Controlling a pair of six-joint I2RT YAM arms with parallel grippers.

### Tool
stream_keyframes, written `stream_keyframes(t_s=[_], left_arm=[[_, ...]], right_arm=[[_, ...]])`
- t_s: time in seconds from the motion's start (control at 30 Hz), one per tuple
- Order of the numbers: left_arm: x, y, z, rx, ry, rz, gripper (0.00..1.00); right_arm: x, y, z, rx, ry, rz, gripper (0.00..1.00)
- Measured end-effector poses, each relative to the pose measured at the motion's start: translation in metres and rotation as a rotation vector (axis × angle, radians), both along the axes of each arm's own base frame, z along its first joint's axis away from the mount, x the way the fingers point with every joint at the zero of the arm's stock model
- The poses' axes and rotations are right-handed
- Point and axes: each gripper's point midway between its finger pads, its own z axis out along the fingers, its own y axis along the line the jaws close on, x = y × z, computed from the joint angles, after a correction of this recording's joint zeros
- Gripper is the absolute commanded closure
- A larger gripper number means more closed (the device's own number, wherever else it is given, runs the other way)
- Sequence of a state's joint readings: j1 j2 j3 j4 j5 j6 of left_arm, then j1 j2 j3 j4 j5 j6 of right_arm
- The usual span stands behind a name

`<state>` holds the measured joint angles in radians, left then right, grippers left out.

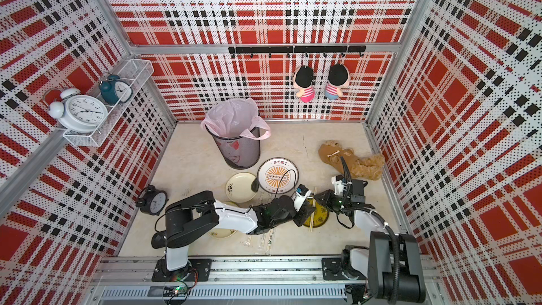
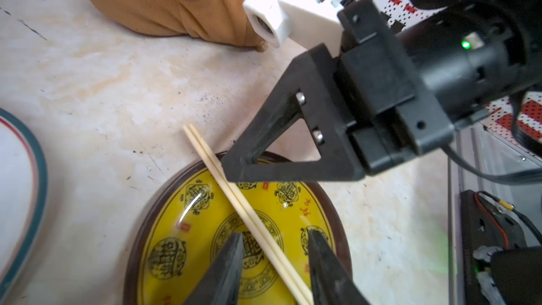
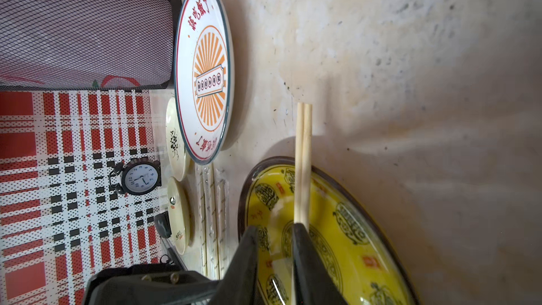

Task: Remove the packaging of disposable chopsticks
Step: Place the disposable chopsticks on the plate.

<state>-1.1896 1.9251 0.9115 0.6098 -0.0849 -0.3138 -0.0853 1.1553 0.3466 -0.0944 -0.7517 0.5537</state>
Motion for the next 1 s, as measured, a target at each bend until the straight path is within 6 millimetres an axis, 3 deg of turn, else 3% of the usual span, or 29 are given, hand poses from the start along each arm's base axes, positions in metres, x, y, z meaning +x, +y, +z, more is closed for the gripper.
stream_keyframes(t_s=[0.13, 0.27, 0.37, 0.43, 0.53, 0.73, 0.9, 1.0], left_arm=[[-0.001, 0.021, 0.02, -0.038, -0.008, 0.019, 0.32], [0.003, 0.048, 0.054, -0.105, -0.039, 0.066, 0.04], [0.006, 0.073, 0.078, -0.156, -0.064, 0.113, 0.02], [0.008, 0.093, 0.09, -0.187, -0.08, 0.143, 0.02], [0.011, 0.123, 0.107, -0.236, -0.096, 0.184, 0.02], [0.023, 0.177, 0.126, -0.305, -0.127, 0.275, 0.02], [0.031, 0.202, 0.117, -0.297, -0.115, 0.306, 0.02], [0.032, 0.214, 0.105, -0.281, -0.096, 0.334, 0.02]], right_arm=[[0.0, -0.002, 0.015, -0.077, -0.076, -0.007, 0.47], [-0.001, 0.005, 0.048, -0.172, -0.198, 0.003, 0.23], [0.0, 0.015, 0.081, -0.197, -0.304, 0.019, 0.17], [0.0, 0.022, 0.097, -0.208, -0.35, 0.031, 0.04], [-0.003, 0.041, 0.104, -0.228, -0.364, 0.067, 0.01], [-0.011, 0.079, 0.094, -0.294, -0.332, 0.146, 0.0], [-0.005, 0.098, 0.099, -0.267, -0.383, 0.19, 0.0], [0.001, 0.104, 0.091, -0.267, -0.377, 0.206, 0.0]])
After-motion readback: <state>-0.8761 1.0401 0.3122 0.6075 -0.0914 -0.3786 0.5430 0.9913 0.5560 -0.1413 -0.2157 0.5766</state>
